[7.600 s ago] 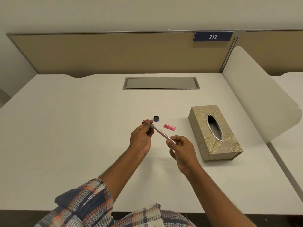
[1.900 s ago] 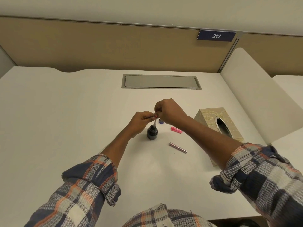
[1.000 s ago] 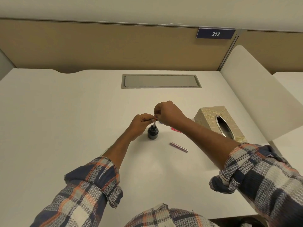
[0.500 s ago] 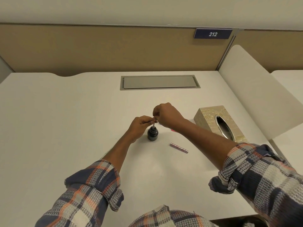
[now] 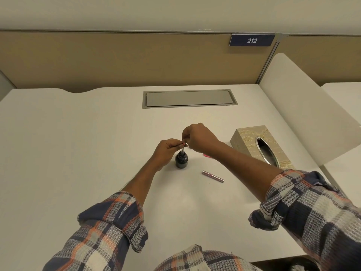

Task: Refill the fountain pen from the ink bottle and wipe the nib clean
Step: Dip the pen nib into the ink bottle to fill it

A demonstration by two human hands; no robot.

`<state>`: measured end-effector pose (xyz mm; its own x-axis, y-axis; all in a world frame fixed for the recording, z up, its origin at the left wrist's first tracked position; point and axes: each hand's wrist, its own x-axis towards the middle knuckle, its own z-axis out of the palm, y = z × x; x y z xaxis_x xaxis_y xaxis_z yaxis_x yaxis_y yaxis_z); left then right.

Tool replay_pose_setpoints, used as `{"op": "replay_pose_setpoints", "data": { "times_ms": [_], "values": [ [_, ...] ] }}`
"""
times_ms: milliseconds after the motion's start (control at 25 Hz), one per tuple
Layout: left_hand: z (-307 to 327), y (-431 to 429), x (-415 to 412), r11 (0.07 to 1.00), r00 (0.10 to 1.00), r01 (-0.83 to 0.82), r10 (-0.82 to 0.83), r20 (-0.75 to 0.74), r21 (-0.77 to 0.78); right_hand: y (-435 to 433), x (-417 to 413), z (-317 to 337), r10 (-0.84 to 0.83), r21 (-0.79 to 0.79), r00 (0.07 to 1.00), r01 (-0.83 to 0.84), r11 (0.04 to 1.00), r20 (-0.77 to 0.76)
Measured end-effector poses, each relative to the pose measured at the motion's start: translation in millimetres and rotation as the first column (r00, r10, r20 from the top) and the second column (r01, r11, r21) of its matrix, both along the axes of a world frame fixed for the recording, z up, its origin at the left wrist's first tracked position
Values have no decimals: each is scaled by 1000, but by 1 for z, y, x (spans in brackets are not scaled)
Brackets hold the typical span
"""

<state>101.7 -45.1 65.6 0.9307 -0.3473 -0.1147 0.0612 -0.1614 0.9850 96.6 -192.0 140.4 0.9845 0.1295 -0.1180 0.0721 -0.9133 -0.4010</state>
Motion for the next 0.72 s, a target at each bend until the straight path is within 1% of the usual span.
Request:
{"op": "replay_pose_setpoints", "data": {
  "times_ms": [520, 720],
  "values": [
    [-5, -1, 3, 999, 1000, -30, 30, -6, 16, 2, 1, -5, 11, -37, 999, -10, 999, 35],
    [-6, -1, 2, 999, 999, -37, 36, 6, 19, 4, -3, -5, -6, -84, 998, 11, 996, 58]
  ]
}}
